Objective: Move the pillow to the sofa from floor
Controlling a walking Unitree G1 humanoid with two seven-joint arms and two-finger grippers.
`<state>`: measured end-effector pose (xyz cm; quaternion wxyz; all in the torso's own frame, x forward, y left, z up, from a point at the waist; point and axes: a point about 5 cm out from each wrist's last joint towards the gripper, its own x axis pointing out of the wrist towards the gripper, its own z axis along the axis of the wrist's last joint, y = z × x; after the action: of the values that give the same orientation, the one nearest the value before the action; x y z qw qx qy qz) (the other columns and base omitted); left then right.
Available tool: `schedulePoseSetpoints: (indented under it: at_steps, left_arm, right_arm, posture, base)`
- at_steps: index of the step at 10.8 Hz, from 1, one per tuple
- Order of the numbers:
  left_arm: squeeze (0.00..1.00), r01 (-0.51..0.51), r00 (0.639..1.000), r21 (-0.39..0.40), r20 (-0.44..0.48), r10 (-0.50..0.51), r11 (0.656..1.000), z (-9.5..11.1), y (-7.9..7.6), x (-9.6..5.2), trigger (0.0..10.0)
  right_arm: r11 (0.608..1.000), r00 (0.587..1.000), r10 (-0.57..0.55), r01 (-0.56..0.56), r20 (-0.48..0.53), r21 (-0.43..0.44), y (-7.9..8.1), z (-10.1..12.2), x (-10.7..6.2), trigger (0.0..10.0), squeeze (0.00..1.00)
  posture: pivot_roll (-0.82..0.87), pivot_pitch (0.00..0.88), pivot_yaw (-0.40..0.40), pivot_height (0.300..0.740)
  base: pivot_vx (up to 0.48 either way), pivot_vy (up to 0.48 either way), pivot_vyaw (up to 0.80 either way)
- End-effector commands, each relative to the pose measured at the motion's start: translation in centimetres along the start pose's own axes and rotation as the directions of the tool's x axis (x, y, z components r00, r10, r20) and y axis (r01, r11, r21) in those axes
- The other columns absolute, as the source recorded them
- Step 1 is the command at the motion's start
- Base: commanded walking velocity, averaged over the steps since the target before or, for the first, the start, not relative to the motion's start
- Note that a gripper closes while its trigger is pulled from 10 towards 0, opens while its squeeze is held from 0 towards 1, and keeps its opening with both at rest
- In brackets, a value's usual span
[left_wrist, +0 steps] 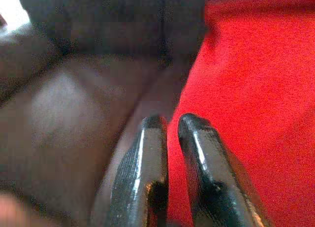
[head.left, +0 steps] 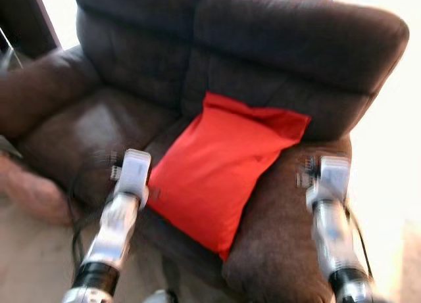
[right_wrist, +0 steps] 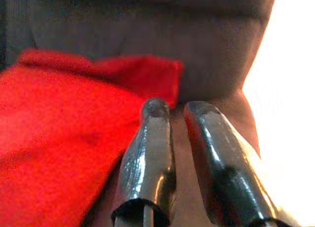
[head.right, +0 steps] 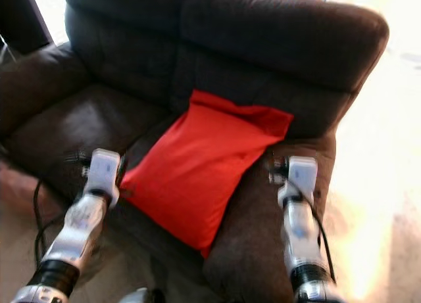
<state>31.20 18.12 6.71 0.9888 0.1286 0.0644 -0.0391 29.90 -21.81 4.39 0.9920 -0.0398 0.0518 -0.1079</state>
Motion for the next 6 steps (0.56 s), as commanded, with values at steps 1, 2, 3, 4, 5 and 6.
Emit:
schedulePoseSetpoints:
  at_steps: [1, 2, 3, 4, 5, 6]
  left_arm:
    - [0.0, 0.012, 0.999, -0.02, -0.035, -0.012, 1.0, -1.1, -0.2, -0.3, 10.0]
    - [0.0, 0.016, 0.994, -0.007, -0.105, -0.017, 1.0, -2.9, -0.2, -0.8, 10.0]
    - [0.0, 0.007, 0.979, -0.019, -0.204, -0.011, 1.0, -5.4, -0.1, -1.8, 10.0]
    - [0.0, -0.015, 0.969, -0.026, -0.246, 0.008, 1.0, -6.6, 0.1, -2.5, 10.0]
    - [0.0, -0.025, 0.964, -0.042, -0.266, 0.013, 0.999, -7.5, 0.0, -3.2, 10.0]
    - [0.0, -0.026, 0.953, -0.046, -0.303, 0.011, 0.999, -8.5, -0.3, -3.8, 10.0]
  right_arm:
    - [1.0, 0.999, -0.001, 0.0, -0.043, -0.012, 0.1, -0.8, -0.3, 10.0, 0.0]
    - [1.0, 0.991, 0.008, -0.01, -0.134, -0.02, 0.3, -2.7, -1.1, 10.0, 0.0]
    - [0.998, 0.972, 0.045, -0.053, -0.231, -0.03, 0.9, -4.8, -2.4, 10.0, 0.0]
    - [0.998, 0.965, 0.051, -0.061, -0.259, -0.031, 1.1, -5.4, -2.9, 10.0, 0.0]
    - [0.994, 0.957, 0.107, -0.105, -0.271, 0.022, 1.7, -5.7, -3.1, 10.0, 0.0]
    - [0.986, 0.93, 0.161, -0.168, -0.331, 0.008, 2.1, -6.8, -3.8, 10.0, 0.0]
  posture:
    - [0.05, 0.013, -0.04, 0.74]
    - [0.05, 0.008, -0.039, 0.74]
    - [0.05, 0.003, -0.037, 0.74]
    - [0.05, 0.001, -0.038, 0.74]
    - [0.05, 0.0, -0.038, 0.74]
    - [0.05, 0.0, -0.042, 0.74]
  base:
    - [0.0, 0.0, 0.0]
    - [0.0, 0.0, 0.0]
    - [0.0, 0.0, 0.0]
    - [0.0, 0.0, 0.0]
    - [0.0, 0.0, 0.0]
    - [0.0, 0.0, 0.0]
